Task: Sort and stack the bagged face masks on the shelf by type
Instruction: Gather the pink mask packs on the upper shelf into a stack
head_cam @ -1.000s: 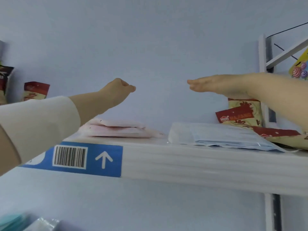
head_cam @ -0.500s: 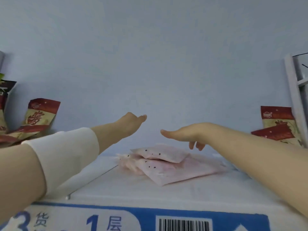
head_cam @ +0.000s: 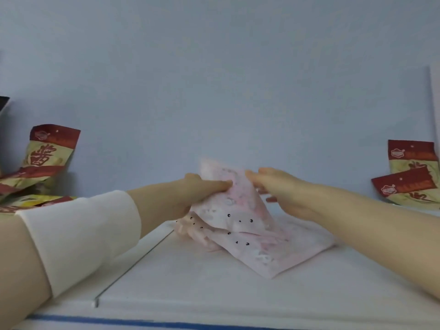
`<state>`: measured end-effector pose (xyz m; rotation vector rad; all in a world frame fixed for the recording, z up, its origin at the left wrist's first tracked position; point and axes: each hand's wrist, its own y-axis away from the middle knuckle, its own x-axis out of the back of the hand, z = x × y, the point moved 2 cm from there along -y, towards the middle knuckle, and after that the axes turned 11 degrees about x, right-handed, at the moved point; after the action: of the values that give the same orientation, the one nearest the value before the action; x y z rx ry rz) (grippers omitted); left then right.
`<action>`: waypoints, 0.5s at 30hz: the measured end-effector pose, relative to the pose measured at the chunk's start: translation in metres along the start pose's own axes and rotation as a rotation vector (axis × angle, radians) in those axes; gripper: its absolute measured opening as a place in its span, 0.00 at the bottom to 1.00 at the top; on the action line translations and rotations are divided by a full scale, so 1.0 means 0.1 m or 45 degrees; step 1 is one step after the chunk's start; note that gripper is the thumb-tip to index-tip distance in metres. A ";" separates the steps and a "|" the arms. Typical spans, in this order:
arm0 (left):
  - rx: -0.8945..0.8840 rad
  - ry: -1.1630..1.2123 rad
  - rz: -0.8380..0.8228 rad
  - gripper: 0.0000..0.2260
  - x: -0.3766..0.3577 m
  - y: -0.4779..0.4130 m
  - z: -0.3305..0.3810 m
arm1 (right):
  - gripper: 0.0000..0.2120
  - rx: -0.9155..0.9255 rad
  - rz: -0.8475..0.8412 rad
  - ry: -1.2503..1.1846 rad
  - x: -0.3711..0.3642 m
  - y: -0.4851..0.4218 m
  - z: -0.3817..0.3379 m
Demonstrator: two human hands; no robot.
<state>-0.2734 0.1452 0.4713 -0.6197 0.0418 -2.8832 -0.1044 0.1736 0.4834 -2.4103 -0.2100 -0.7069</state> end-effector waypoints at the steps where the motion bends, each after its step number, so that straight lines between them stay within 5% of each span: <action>1: -0.031 0.107 0.045 0.36 0.02 0.03 0.04 | 0.27 0.048 0.048 -0.070 0.07 0.01 -0.06; 4: -0.112 0.392 0.221 0.19 0.19 0.08 0.14 | 0.25 0.058 0.101 -0.013 0.32 0.16 -0.24; 7: -0.157 0.581 0.471 0.11 0.40 0.09 0.17 | 0.37 -0.151 -0.063 0.531 0.45 0.38 -0.24; 12: -0.217 0.716 0.528 0.16 0.44 0.09 0.17 | 0.52 -0.427 -0.461 0.993 0.22 0.63 -0.09; 15: -0.225 0.720 0.507 0.19 0.39 0.09 0.19 | 0.42 -0.262 -0.596 0.931 0.07 0.58 -0.05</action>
<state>-0.2993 0.1288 0.5039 0.1835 0.4471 -2.5757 -0.0826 0.1243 0.4612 -2.1213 -0.4109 -1.8355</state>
